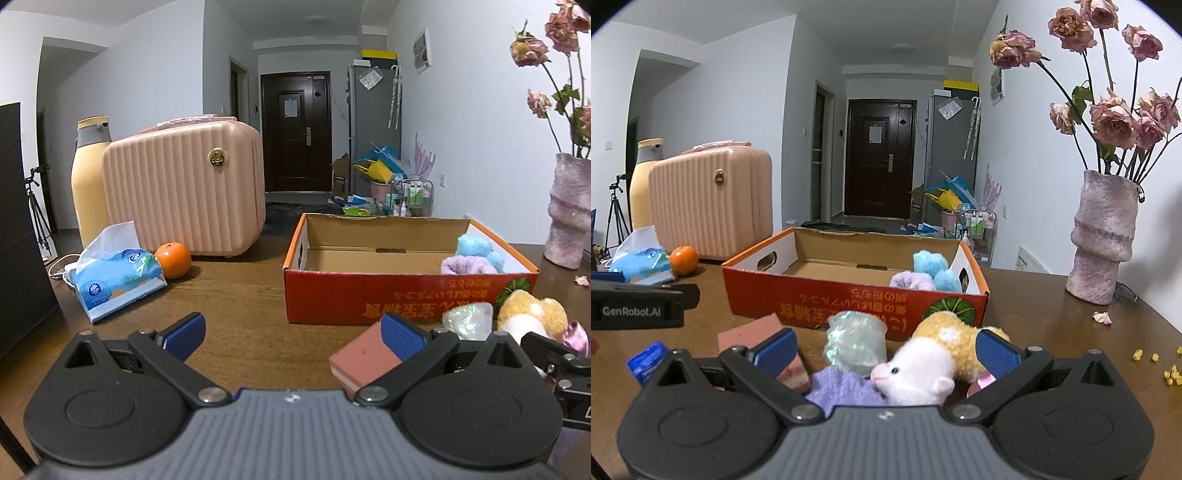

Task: Organize soft objects
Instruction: 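Withdraw both grippers from the box back toward the pile of soft items, then lower the right gripper onto the lilac fabric pouch and close it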

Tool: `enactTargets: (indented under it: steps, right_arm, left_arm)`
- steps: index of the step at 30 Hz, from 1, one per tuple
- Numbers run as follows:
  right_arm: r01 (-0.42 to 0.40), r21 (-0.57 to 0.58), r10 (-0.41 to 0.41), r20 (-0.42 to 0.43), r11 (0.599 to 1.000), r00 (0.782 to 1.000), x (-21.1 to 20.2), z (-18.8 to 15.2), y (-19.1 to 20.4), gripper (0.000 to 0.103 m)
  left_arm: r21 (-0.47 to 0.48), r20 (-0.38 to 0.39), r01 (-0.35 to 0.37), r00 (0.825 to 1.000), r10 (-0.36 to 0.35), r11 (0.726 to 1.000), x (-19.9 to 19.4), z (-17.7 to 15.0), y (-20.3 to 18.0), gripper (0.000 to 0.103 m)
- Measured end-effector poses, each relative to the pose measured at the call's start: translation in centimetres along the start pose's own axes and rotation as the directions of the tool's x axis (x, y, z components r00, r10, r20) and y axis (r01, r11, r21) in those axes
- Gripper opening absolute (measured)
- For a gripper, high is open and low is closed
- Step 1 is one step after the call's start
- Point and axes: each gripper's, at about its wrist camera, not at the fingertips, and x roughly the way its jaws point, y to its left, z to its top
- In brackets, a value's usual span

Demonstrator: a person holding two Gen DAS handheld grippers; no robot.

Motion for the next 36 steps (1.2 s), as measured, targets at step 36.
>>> enactTargets:
  steps: [36]
  right_arm:
    - [-0.041, -0.042, 0.035, -0.128, 0.998, 0.991, -2.1, -3.8, 1.8, 0.103]
  left_arm:
    - [0.043, -0.069, 0.114, 0.991, -0.111, 0.993, -4.8, -3.7, 3.1, 0.103]
